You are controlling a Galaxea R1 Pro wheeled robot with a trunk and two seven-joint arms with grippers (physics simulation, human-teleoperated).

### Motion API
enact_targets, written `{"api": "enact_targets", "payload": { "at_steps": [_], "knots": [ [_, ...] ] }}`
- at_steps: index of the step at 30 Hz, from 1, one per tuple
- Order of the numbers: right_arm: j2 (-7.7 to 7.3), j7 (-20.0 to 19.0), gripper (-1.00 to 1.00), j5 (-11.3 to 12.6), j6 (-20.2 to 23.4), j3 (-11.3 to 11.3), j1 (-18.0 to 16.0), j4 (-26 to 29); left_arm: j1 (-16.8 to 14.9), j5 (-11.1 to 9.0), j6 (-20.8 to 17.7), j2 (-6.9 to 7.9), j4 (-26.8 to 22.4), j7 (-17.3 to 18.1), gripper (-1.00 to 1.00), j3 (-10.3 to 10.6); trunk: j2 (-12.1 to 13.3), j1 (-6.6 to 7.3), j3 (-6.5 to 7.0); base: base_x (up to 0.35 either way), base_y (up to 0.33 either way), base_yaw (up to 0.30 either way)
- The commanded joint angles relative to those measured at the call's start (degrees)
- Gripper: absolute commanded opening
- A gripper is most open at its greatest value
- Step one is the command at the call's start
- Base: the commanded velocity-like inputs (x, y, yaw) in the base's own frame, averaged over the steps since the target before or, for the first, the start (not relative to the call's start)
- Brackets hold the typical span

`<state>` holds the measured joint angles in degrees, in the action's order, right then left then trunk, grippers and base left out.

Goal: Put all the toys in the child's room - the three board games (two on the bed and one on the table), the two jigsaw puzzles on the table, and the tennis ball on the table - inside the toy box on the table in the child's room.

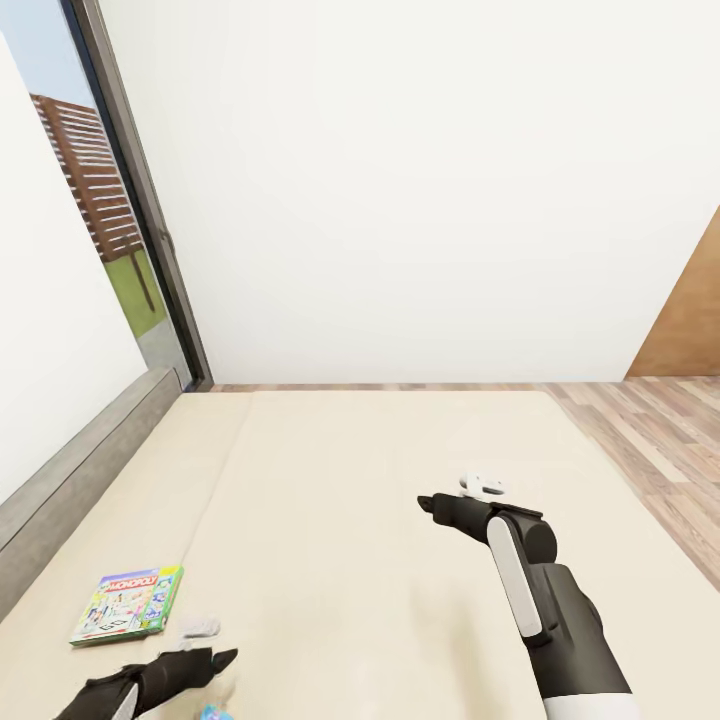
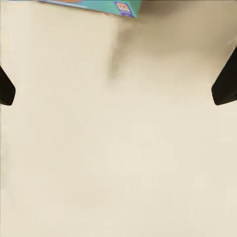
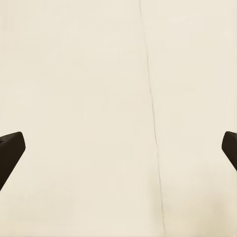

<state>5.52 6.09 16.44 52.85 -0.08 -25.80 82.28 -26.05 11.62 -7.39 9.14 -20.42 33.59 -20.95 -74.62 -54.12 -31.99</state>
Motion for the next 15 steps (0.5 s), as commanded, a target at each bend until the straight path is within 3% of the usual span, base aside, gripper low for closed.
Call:
{"api": "enact_targets", "payload": {
  "at_steps": [1, 5, 10, 15],
  "knots": [
    [0.01, 0.6, 1.0, 0.6, 0.1, 0.0, 0.0, 0.0, 0.0, 0.5, -0.9, 0.01, -1.0, 1.5, 1.0, -1.1, 0.0, 0.0, -0.06, 0.0, 0.0, 0.0],
    [0.01, 0.6, 1.0, 0.6, -0.3, 0.0, 0.0, 0.0, 0.0, 0.6, -8.5, 0.48, -8.9, 9.3, 1.0, -3.6, 0.0, 0.0, -0.06, 0.0, 0.0, 0.0],
    [0.01, 0.5, 1.0, 0.6, -0.3, 0.1, 0.0, 0.3, 0.0, 0.5, -18.6, 1.44, -20.2, 17.7, 1.0, -4.2, 0.0, 0.0, -0.06, 0.0, 0.0, 0.0],
    [0.01, 0.5, 1.0, 0.6, -0.3, 0.0, 0.0, 0.5, 0.0, 0.6, -30.6, 2.6, -32.9, 30.4, 1.0, -4.4, 0.0, 0.0, 0.03, 0.0, 0.0, 0.0]
  ]
}}
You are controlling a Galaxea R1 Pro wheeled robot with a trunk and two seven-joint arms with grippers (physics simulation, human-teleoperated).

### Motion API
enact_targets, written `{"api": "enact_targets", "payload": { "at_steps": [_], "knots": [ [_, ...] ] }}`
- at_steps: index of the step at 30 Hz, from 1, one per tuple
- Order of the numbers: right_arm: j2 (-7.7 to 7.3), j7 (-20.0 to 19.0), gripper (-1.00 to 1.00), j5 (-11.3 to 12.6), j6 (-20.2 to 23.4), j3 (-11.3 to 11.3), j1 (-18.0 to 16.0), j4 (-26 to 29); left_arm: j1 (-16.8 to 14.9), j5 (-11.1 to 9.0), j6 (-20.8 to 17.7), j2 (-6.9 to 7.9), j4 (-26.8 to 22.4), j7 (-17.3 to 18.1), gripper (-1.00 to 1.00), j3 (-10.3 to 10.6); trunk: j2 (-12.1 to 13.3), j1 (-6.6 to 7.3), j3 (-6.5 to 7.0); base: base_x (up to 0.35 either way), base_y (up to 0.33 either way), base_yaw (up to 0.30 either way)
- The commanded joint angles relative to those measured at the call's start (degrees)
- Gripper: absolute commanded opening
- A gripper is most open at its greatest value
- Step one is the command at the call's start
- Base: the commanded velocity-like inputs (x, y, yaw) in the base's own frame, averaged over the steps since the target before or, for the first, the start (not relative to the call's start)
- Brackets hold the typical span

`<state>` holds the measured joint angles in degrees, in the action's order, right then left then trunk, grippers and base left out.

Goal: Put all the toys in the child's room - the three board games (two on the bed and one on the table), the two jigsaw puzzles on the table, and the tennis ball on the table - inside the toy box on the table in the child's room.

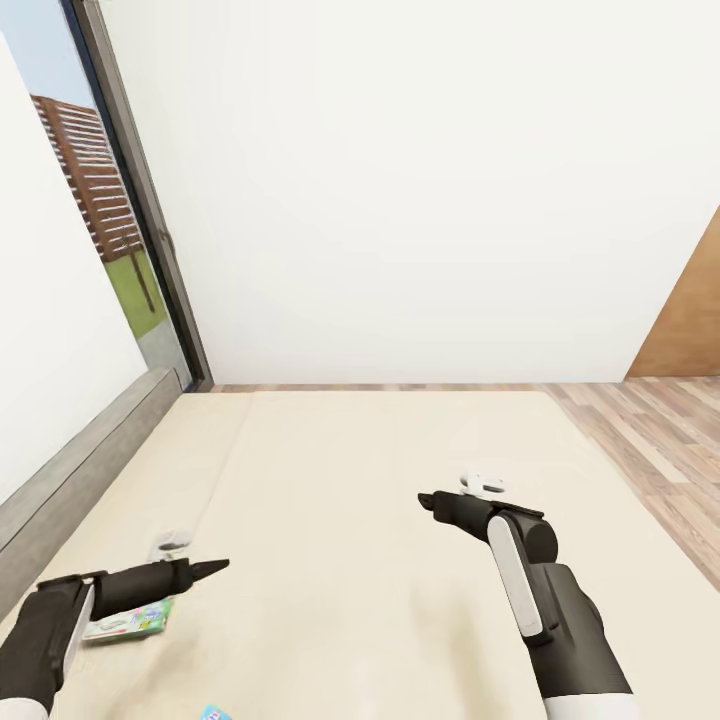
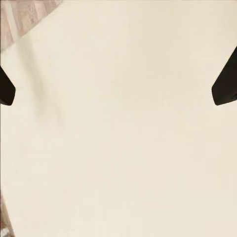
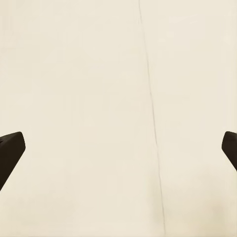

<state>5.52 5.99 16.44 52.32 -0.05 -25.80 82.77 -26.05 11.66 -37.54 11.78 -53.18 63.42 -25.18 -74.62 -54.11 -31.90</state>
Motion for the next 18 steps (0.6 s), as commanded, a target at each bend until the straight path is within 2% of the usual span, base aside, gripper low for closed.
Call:
{"api": "enact_targets", "payload": {
  "at_steps": [1, 2, 3, 6, 11, 12, 18],
  "knots": [
    [0.01, 0.6, 1.0, 0.6, 0.2, 0.0, 0.0, 0.1, -0.1, 0.6, -3.0, 0.34, -2.8, 3.7, 1.0, -0.2, 0.0, 0.0, 0.0, 0.0, 0.0, 0.0],
    [0.01, 0.6, 1.0, 0.6, 0.2, 0.0, 0.0, 0.1, -0.1, 0.6, -4.3, 0.59, -4.0, 5.3, 1.0, -0.2, 0.0, 0.0, 0.07, 0.0, 0.0, 0.0],
    [0.01, 0.6, 1.0, 0.6, 0.2, 0.0, 0.0, 0.1, -0.1, 0.7, -6.7, 1.27, -6.1, 8.3, 1.0, -0.2, 0.0, 0.0, 0.15, 0.0, 0.0, 0.0],
    [0.01, 0.5, 1.0, 0.6, 0.2, 0.0, 0.0, 0.1, 0.0, 0.8, -10.3, 2.95, -8.7, 12.9, 1.0, -0.2, 0.0, 0.0, 0.4, 0.0, 0.0, 0.0],
    [0.01, 0.4, 1.0, 0.6, 0.2, 0.1, 0.0, 0.1, 0.0, 0.7, -12.8, 3.98, -9.8, 15.1, 1.0, -0.7, 0.0, 0.0, 0.67, 0.0, 0.0, 0.0],
    [0.01, 0.4, 1.0, 0.7, 0.2, 0.1, 0.0, 0.1, -0.1, 0.6, -14.5, 4.08, -10.2, 15.5, 1.0, -1.5, 0.0, 0.0, 0.67, 0.0, 0.0, 0.0],
    [0.01, 0.3, 1.0, 0.7, 0.2, 0.1, 0.0, 0.1, 0.0, 0.5, -15.2, 4.01, -10.8, 16.0, 1.0, -3.9, 0.0, 0.0, 0.69, 0.0, 0.003, 0.0]
  ]
}}
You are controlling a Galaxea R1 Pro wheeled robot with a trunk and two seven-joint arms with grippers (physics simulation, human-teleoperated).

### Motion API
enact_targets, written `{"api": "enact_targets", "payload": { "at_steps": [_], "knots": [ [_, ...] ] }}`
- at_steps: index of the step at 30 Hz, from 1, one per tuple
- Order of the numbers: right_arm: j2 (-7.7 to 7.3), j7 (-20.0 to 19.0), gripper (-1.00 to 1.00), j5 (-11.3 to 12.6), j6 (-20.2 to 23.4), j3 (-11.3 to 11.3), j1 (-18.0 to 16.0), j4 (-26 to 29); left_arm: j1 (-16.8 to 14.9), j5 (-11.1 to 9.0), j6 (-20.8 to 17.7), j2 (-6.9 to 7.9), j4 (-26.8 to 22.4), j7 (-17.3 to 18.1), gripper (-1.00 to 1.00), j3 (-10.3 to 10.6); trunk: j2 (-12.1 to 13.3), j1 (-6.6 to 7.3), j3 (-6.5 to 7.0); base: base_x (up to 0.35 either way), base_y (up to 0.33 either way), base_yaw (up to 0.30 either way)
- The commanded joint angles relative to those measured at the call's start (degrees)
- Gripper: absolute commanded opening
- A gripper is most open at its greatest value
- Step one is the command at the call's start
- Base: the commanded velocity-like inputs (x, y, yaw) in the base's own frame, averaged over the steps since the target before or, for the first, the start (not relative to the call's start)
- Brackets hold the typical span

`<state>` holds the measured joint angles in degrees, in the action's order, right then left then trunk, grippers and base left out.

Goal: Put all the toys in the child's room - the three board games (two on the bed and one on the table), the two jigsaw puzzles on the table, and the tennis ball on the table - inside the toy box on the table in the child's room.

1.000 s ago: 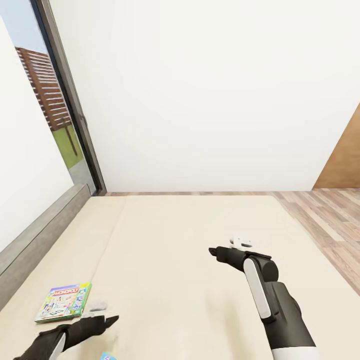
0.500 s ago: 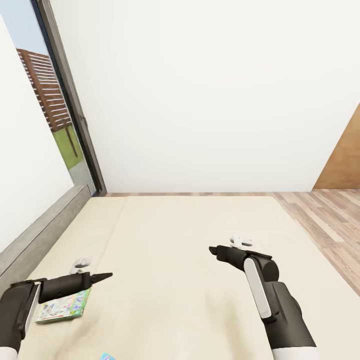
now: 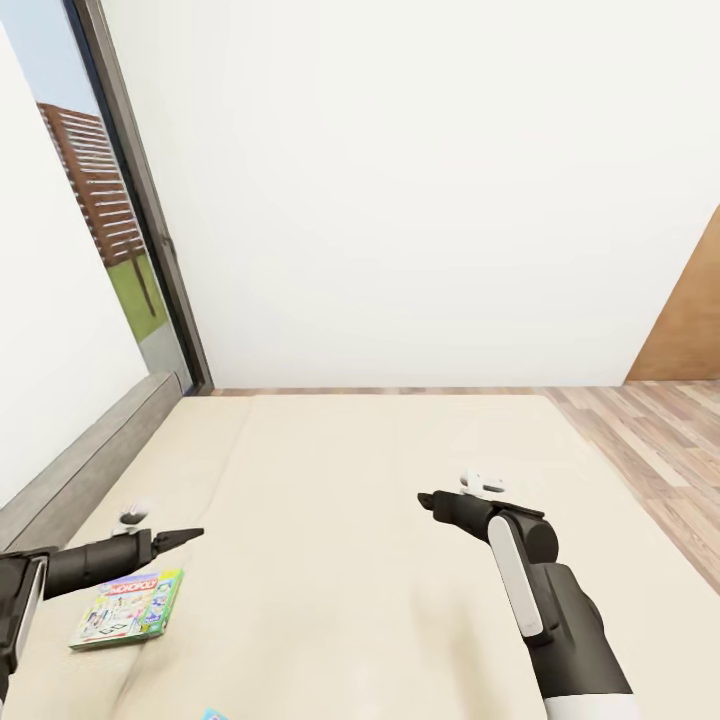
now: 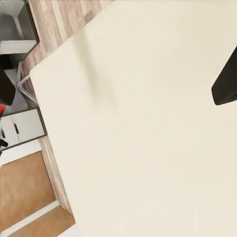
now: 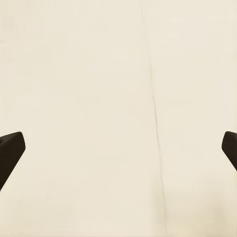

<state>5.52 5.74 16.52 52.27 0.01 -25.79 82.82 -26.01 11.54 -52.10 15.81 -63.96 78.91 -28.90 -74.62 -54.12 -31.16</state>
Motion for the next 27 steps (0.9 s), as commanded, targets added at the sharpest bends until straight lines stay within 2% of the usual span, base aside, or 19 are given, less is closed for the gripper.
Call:
{"api": "enact_targets", "payload": {
  "at_steps": [1, 9, 16, 27],
  "knots": [
    [0.02, 0.6, 1.0, 0.6, 0.2, 0.0, 0.0, 0.1, -0.1, 0.6, -0.6, -0.04, -0.1, 0.6, 1.0, -0.3, 0.0, 0.0, -0.06, 0.0, 0.042, 0.0],
    [0.14, 0.6, 1.0, 0.9, 0.3, 0.0, -0.1, 0.0, -0.1, 0.6, -0.8, 0.07, -0.2, 0.8, 1.0, -0.9, 0.0, 0.0, -0.03, 0.0, 0.218, -0.054],
    [-0.04, 0.6, 1.0, 3.8, 0.3, 0.2, 0.0, -0.1, -0.1, 0.6, -0.8, 0.09, -0.3, 1.2, 1.0, -1.0, 0.0, 0.0, 0.14, 0.0, 0.197, -0.25],
    [-0.02, 0.6, 1.0, 4.0, 0.5, 0.5, -0.1, -0.3, -0.1, 0.7, -0.7, 0.18, -0.3, 2.4, 1.0, -1.1, 0.0, 0.0, 0.41, -0.021, 0.027, -0.276]
  ]
}}
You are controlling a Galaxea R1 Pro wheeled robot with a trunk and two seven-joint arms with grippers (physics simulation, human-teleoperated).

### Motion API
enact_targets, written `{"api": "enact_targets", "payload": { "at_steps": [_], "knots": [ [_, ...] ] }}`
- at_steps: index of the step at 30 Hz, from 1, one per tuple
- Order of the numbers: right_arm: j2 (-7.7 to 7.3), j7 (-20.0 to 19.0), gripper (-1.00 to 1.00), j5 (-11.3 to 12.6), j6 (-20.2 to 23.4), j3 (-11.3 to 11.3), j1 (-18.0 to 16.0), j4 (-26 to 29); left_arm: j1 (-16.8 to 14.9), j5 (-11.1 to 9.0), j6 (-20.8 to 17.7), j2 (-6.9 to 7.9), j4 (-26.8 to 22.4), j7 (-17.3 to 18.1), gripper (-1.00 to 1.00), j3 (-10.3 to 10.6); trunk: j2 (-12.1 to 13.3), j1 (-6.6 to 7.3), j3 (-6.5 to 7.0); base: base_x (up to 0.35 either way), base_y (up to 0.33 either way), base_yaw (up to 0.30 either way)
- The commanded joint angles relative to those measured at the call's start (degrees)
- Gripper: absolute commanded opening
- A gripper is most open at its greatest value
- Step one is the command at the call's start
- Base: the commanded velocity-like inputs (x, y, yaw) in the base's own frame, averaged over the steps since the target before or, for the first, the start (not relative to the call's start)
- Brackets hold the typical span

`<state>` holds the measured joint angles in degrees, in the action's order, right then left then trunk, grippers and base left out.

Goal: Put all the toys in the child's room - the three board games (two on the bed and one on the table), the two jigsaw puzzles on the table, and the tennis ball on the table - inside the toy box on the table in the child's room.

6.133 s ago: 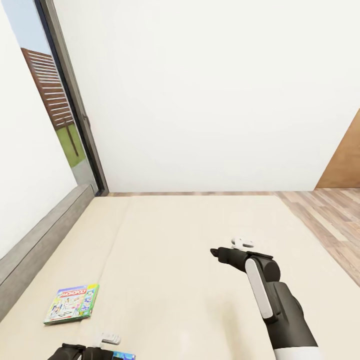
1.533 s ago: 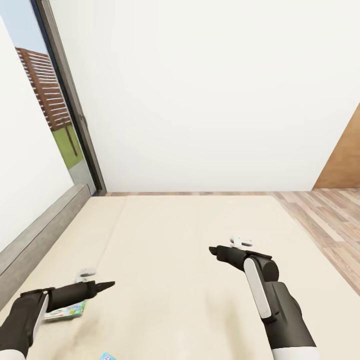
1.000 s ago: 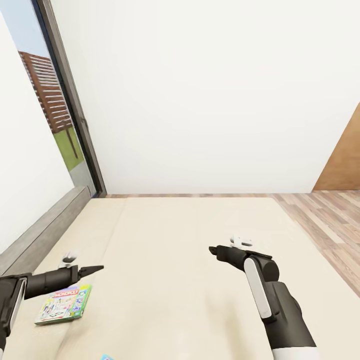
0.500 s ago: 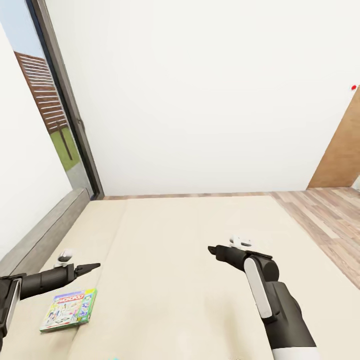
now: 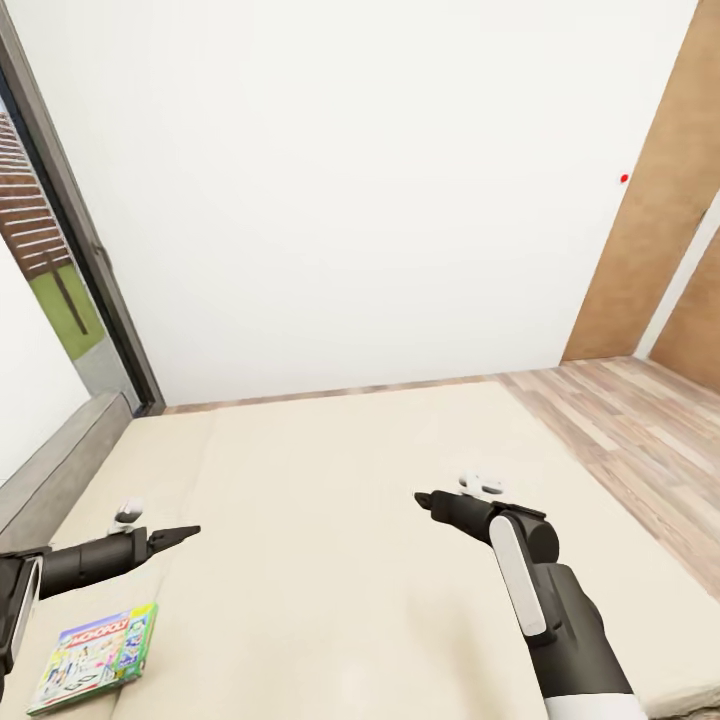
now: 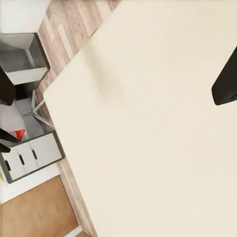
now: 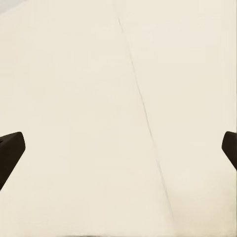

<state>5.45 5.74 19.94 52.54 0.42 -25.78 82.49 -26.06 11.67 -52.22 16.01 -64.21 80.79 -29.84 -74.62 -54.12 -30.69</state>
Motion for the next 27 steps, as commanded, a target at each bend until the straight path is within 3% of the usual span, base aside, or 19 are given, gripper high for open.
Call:
{"api": "enact_targets", "payload": {
  "at_steps": [1, 19, 27],
  "knots": [
    [0.06, 0.6, 1.0, 0.6, 0.2, 0.1, -0.1, 0.0, 0.0, 0.6, -0.6, -0.01, 0.0, 0.6, 1.0, -0.1, 0.0, 0.01, -0.04, -0.089, 0.114, -0.278],
    [0.08, 0.6, 1.0, 0.7, 0.4, 0.1, -0.1, -0.2, 0.0, 0.6, -0.6, 0.45, 0.0, 0.6, 1.0, -0.1, 0.0, 0.01, 0.43, -0.123, 0.204, -0.278],
    [0.08, 0.6, 1.0, 0.6, 0.2, 0.1, -0.1, 0.0, 0.0, 0.6, -0.6, 0.51, -0.1, 0.6, 1.0, -1.3, 0.0, 0.01, 0.66, -0.147, 0.255, -0.276]
  ]
}}
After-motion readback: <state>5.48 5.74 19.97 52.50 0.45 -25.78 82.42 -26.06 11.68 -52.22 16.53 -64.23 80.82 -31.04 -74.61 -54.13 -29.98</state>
